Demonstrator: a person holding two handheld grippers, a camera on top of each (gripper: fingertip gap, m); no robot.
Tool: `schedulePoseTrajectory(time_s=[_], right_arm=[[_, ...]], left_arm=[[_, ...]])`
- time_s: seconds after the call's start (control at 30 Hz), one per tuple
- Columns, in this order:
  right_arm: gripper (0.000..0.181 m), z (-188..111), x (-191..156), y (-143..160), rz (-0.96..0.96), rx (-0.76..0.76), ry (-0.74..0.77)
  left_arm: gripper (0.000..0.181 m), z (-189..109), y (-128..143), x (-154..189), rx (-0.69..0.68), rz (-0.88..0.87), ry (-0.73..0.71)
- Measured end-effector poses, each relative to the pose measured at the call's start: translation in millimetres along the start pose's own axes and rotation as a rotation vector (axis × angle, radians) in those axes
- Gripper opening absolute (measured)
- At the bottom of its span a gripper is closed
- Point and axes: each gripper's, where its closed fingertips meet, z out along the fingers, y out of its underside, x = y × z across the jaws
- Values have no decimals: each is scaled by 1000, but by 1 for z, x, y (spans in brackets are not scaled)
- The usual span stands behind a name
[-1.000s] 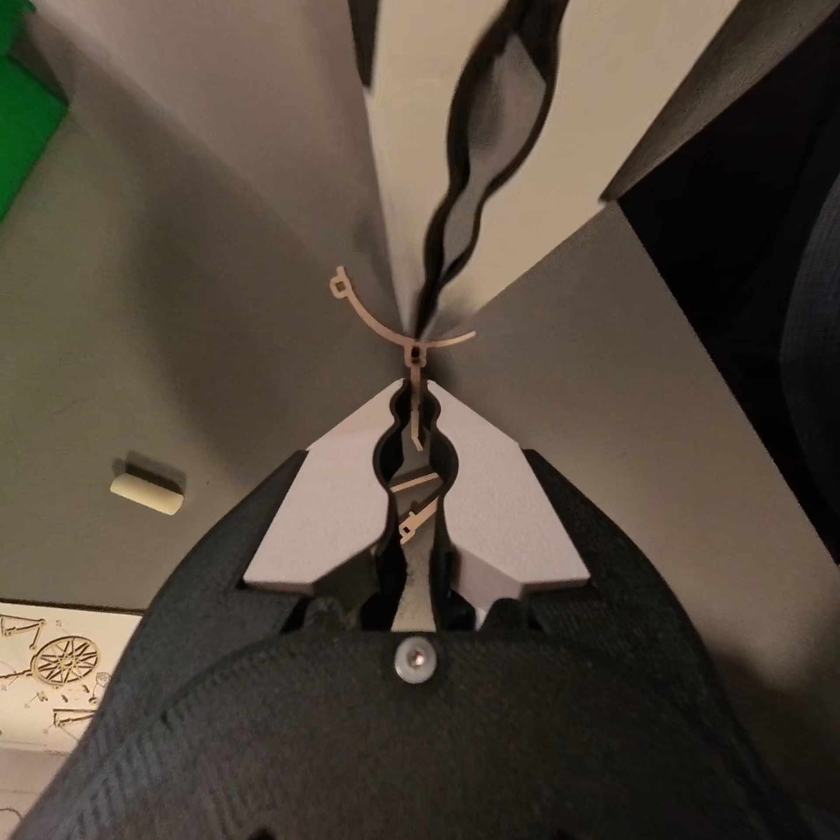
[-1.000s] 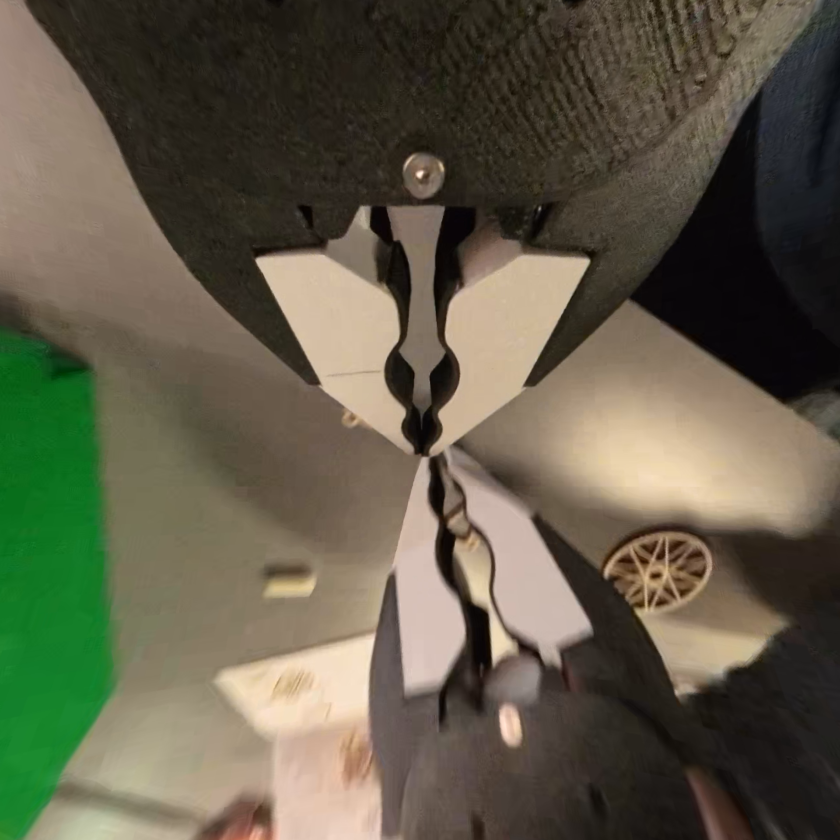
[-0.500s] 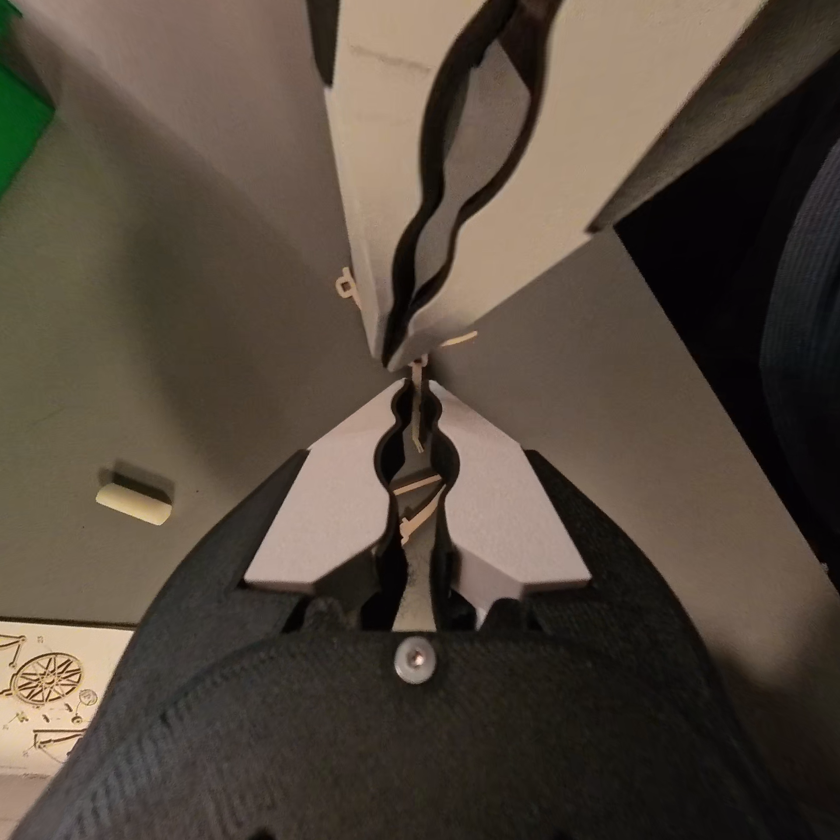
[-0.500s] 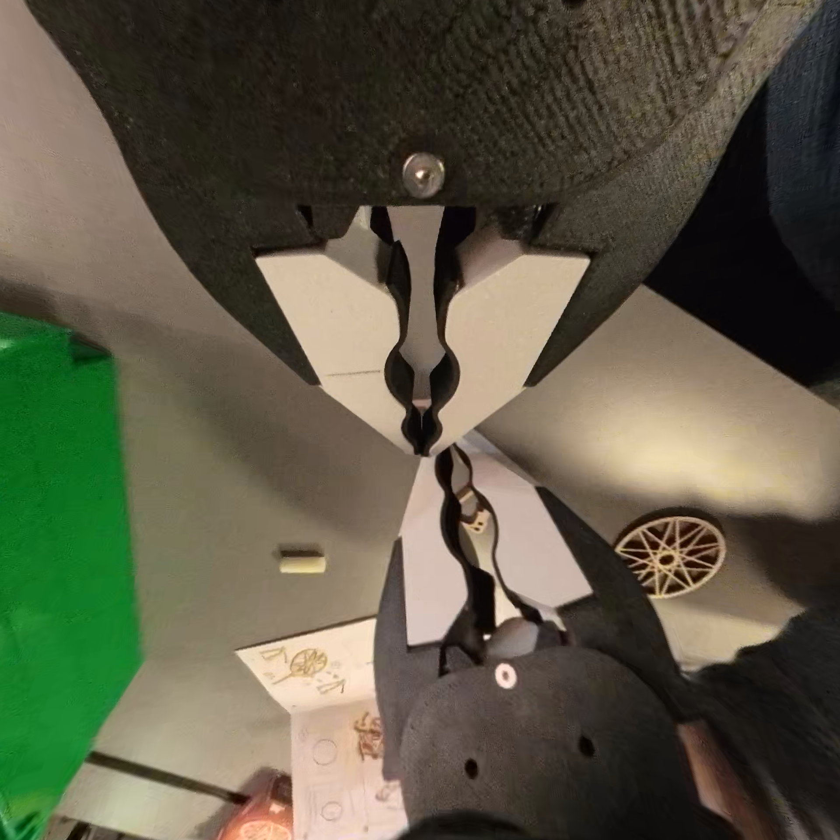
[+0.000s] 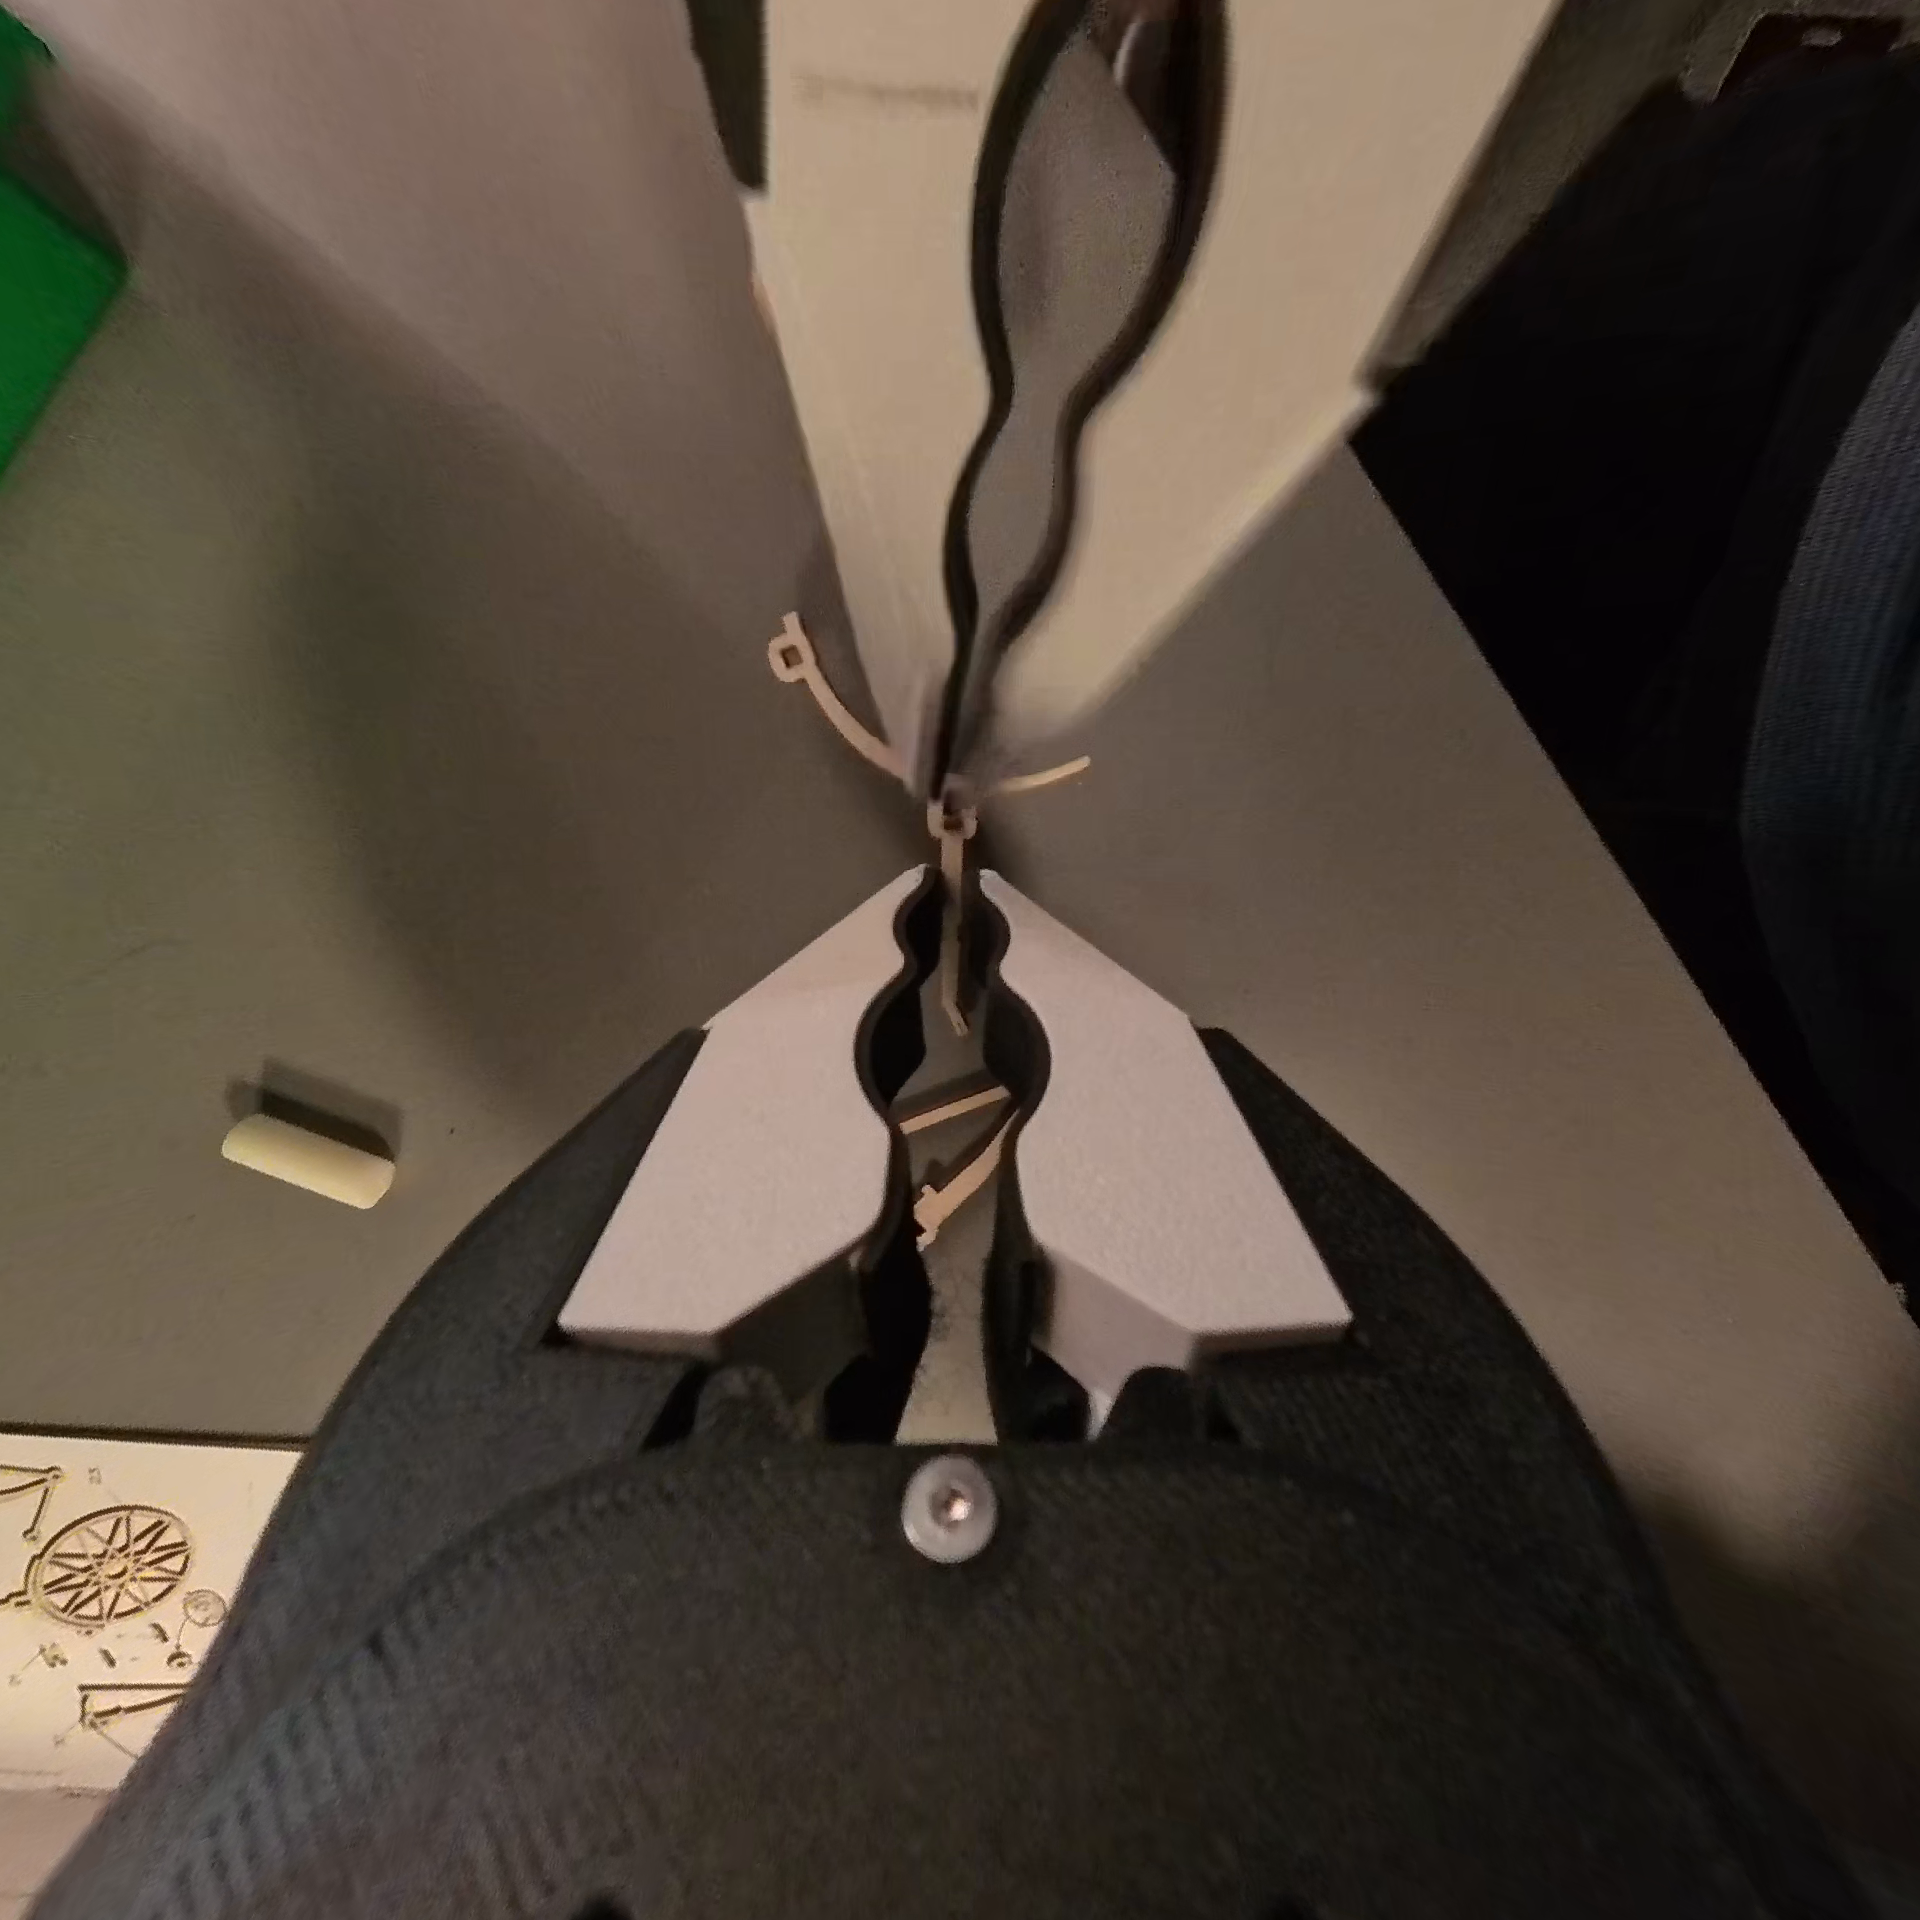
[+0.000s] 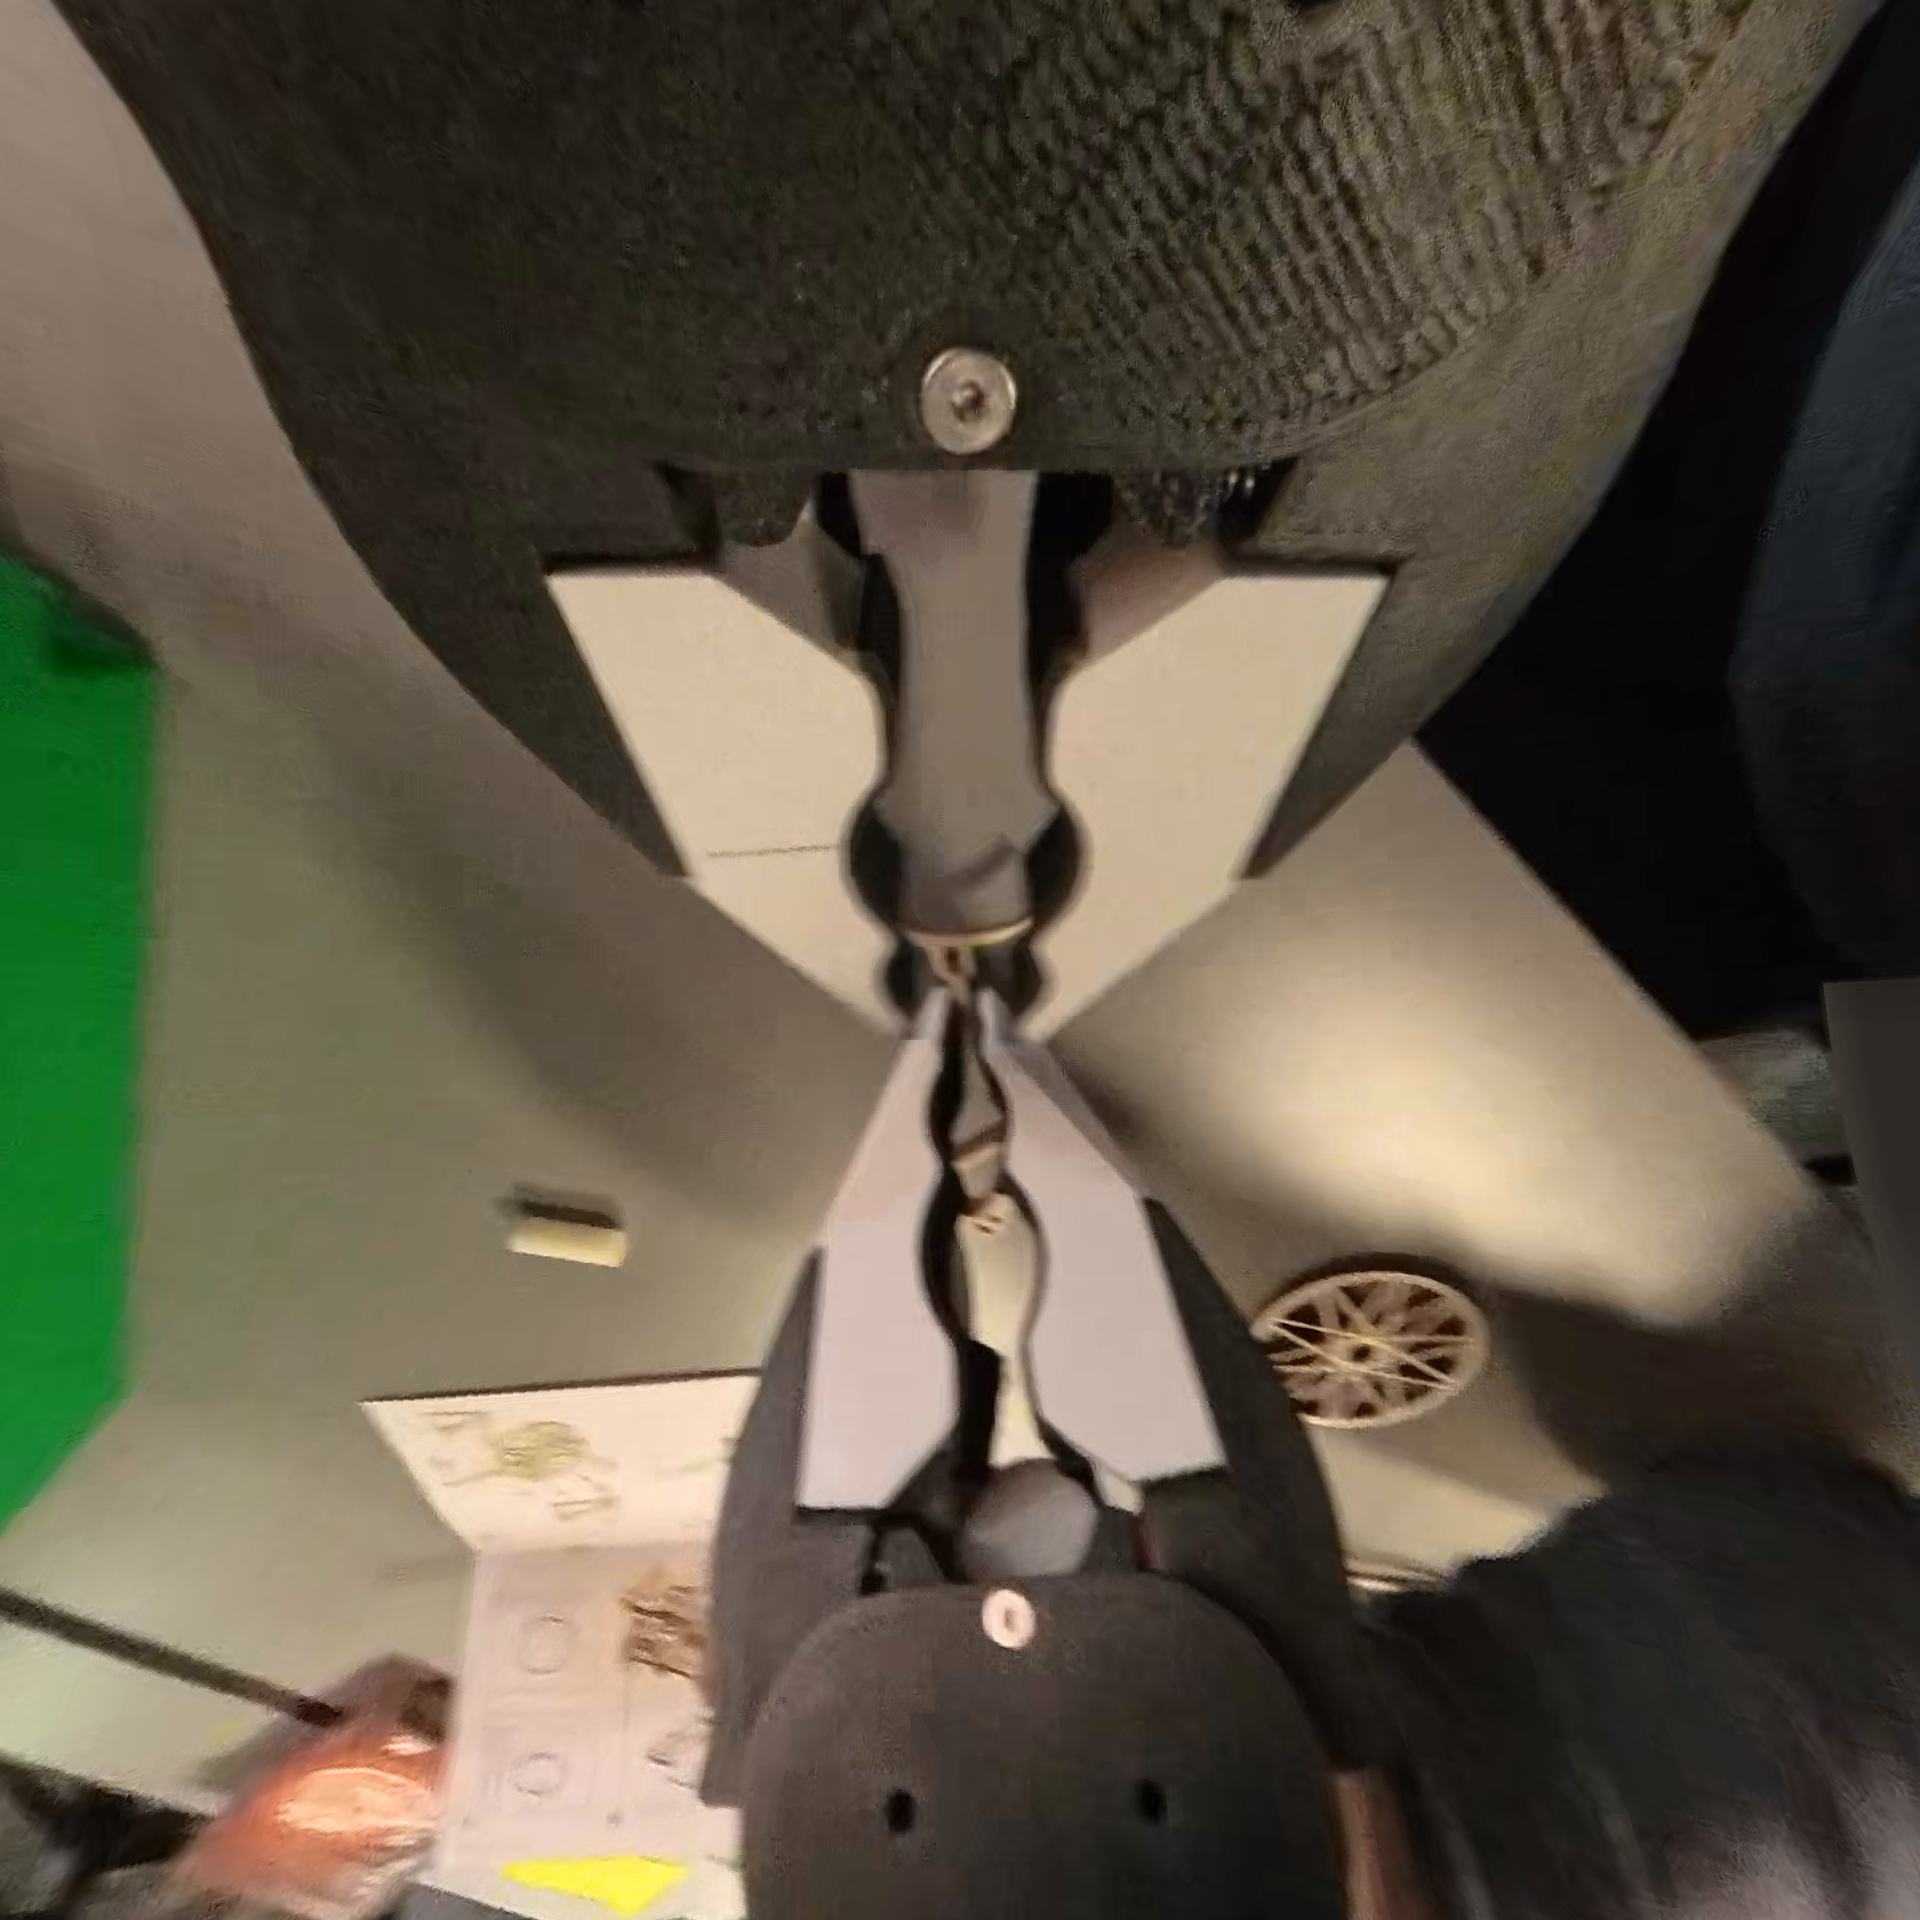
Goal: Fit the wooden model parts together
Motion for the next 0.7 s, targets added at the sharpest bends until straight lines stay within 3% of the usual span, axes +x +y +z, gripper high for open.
schedulePoseTrajectory(time_s=[0.03, 0.17, 0.7], right_arm=[[18, 2, -4, 1, 10, -12, -37], [0, 9, 0, 16, -65, -112, -10], [7, 13, 1, 25, -40, -91, -5]], left_arm=[[3, 0, 0, 0, 1, -1, 1], [3, 0, 0, 0, 3, -1, 2], [3, 0, 0, 1, 8, -1, 7]])
